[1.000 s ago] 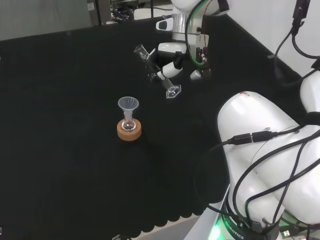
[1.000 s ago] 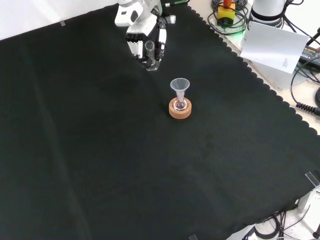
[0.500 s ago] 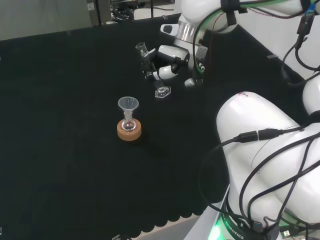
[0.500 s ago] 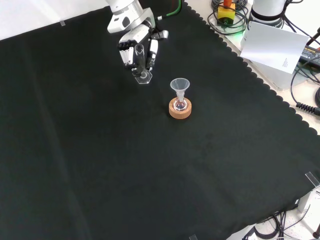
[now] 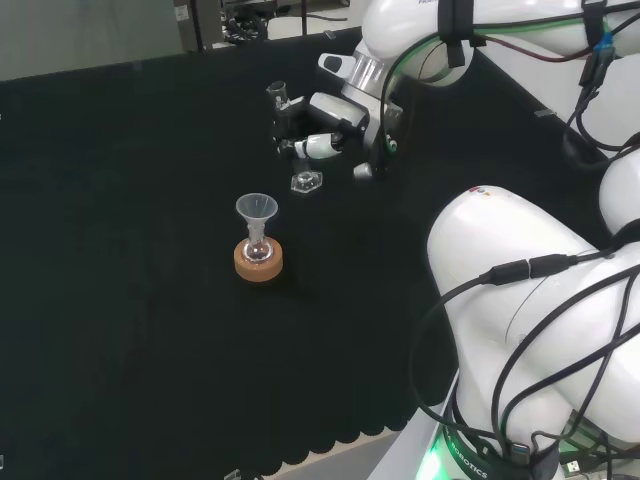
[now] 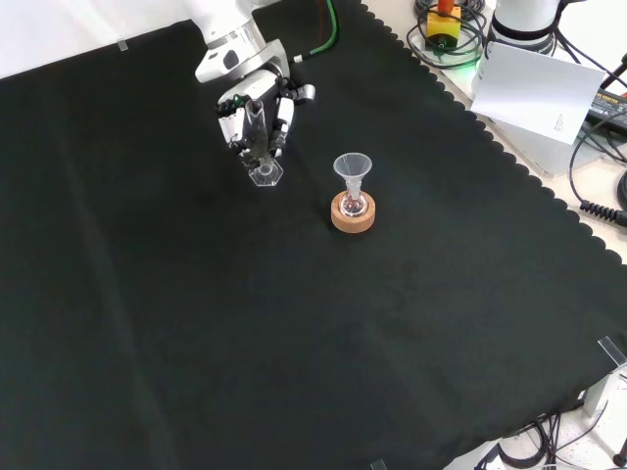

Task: Put the graduated cylinder back on the table.

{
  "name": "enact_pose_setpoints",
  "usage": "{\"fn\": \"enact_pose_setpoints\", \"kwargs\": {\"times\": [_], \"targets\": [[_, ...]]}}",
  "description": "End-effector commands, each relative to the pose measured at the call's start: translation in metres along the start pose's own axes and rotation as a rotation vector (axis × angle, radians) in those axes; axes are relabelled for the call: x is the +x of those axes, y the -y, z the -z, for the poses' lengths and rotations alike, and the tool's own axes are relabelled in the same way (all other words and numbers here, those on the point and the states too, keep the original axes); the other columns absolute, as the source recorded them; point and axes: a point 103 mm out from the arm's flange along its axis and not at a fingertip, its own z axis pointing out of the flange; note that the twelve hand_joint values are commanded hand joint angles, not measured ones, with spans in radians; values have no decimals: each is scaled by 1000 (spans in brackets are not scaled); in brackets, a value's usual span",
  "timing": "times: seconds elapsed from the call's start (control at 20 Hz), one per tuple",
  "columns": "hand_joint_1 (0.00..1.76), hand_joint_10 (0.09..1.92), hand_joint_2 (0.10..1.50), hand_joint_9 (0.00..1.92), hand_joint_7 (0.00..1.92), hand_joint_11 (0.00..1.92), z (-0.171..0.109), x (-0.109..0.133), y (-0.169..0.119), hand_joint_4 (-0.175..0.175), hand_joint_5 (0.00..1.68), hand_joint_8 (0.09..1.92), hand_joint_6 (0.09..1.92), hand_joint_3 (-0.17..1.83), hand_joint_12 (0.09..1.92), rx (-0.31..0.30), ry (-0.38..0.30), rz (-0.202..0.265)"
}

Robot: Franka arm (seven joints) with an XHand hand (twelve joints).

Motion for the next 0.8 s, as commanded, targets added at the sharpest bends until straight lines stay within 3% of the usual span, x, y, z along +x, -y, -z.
{"fn": "enact_pose_setpoints", "kwargs": {"times": [0.05, 0.8], "targets": [[1115, 87, 1144, 1432, 1277, 1266, -17, -15, -20, -98, 941, 228, 1078, -2, 732, -37, -36, 26], [1114, 87, 1146, 1418, 1253, 1251, -46, -38, -36, -100, 935, 221, 1087, 0, 733, -135, -106, 29]]}}
